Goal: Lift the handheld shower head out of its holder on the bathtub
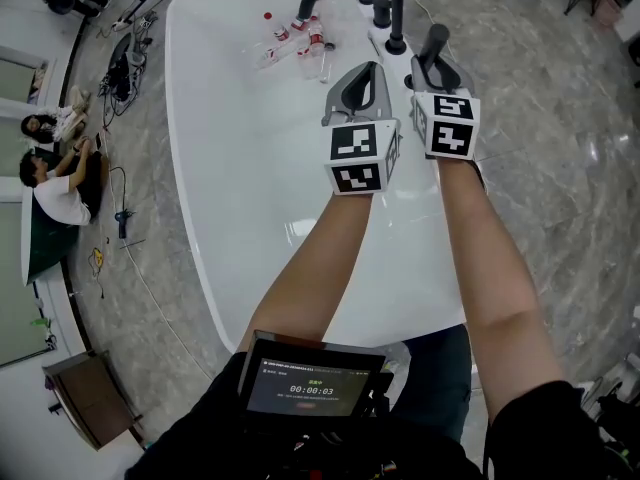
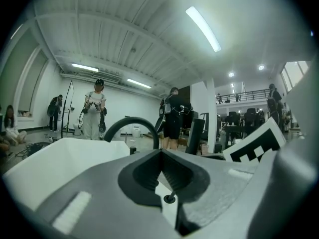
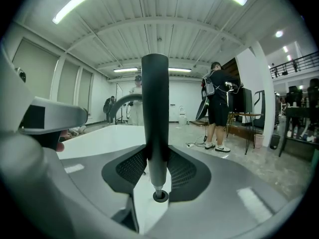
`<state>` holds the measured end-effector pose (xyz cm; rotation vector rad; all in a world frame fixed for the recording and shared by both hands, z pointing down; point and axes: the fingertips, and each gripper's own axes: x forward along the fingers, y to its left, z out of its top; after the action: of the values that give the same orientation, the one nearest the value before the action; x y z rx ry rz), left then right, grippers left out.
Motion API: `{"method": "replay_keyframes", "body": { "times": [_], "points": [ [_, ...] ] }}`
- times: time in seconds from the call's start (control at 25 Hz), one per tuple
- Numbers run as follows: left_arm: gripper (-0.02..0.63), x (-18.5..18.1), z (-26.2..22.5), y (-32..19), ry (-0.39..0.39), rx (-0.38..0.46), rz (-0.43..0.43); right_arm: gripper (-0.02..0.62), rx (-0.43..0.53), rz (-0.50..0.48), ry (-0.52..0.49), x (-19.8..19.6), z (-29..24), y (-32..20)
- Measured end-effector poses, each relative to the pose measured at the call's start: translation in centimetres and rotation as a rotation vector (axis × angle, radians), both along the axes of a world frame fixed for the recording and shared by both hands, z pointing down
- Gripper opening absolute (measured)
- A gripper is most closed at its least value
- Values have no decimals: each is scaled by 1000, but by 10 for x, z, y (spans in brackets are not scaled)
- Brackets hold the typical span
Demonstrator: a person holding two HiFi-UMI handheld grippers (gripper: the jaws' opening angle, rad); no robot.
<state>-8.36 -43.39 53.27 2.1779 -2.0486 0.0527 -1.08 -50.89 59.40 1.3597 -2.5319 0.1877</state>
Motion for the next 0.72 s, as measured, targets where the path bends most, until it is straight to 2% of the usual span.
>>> {"method": "replay_keyframes", "body": {
  "times": [0.4, 0.64, 0.72],
  "points": [
    [1, -9, -141, 59, 24, 53, 74, 149, 102, 60, -33, -10, -167, 83],
    [1, -3, -248, 122, 39, 101, 137, 149, 189, 83, -78, -6, -294, 160],
    [0, -5, -274, 143, 44, 121, 157, 149, 248, 80, -96, -8, -335, 184]
  ]
}}
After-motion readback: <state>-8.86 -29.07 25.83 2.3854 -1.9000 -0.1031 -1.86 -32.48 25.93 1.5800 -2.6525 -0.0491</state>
